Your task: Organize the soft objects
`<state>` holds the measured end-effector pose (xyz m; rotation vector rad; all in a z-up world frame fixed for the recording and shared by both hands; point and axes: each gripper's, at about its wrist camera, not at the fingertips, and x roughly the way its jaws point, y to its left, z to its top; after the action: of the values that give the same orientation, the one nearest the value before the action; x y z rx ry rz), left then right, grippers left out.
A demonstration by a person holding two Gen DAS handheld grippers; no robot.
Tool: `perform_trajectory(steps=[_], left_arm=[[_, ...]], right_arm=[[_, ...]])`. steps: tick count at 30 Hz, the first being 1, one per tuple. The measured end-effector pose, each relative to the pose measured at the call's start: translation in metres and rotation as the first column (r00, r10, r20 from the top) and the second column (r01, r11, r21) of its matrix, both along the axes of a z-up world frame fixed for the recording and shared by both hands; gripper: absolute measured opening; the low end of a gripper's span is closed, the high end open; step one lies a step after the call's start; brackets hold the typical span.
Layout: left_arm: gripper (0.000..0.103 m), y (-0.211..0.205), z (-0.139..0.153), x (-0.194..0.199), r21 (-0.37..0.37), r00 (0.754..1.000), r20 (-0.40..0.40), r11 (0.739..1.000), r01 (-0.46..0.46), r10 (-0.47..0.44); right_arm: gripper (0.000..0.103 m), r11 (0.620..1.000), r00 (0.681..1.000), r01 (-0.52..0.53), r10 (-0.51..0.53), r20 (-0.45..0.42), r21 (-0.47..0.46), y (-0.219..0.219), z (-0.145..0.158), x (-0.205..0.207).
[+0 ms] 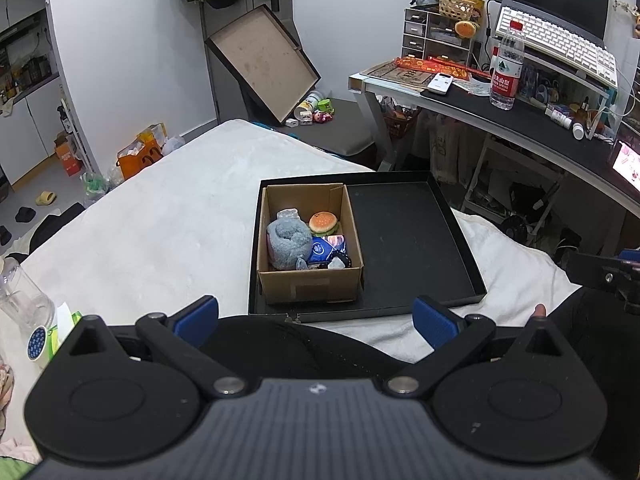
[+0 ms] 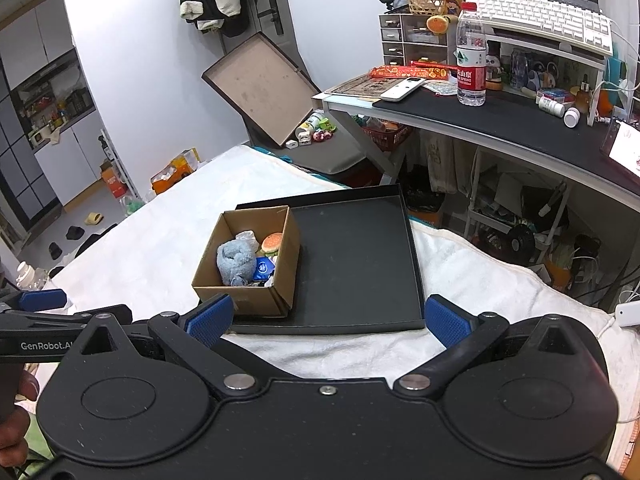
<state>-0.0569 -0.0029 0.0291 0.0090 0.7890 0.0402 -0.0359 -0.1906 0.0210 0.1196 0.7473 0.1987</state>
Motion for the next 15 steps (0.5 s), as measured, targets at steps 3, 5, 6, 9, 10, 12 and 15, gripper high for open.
perform_trajectory(steps=[3,5,6,9,10,12,15], left_arm=[[0.102,0.0009,0.0005,-0.0001,0.002,1.0,0.0,1.0,0.0,0.0],[0.102,-0.0002,0.0003,-0.0003,0.001,1.0,0.0,1.0,0.0,0.0],[0.102,0.0002,0.0005,-0.0003,0.001,1.0,0.0,1.0,0.0,0.0],[0.102,0.0,0.0005,-0.0003,0.003,1.0,0.0,1.0,0.001,-0.001],[0.102,-0.0005,0.0006,-0.0004,0.004,1.0,0.0,1.0,0.002,-0.002],[0.102,-0.0014,0.0012,-0.0008,0.006,1.0,0.001,1.0,0.004,-0.004],[0.102,-0.0016,0.001,-0.0008,0.006,1.0,0.001,1.0,0.003,-0.003]], right_arm=[[0.103,1.0,1.0,0.0,0.0,0.0,0.001,-0.0003,-0.0002,-0.0003],[0.103,1.0,1.0,0.001,-0.001,0.0,0.001,-0.0005,-0.0004,-0.0007],[0.103,1.0,1.0,0.001,-0.001,0.001,0.001,-0.0009,-0.0004,-0.0011],[0.103,1.0,1.0,0.002,-0.002,0.0,0.0,-0.001,-0.0007,-0.0011],[0.103,1.0,1.0,0.002,-0.002,0.0,0.0,-0.0009,-0.0007,-0.001],[0.103,1.0,1.0,0.001,-0.001,-0.001,0.0,-0.0009,-0.0007,-0.001],[0.103,1.0,1.0,0.002,-0.002,-0.001,-0.001,-0.0002,-0.0004,-0.0011]])
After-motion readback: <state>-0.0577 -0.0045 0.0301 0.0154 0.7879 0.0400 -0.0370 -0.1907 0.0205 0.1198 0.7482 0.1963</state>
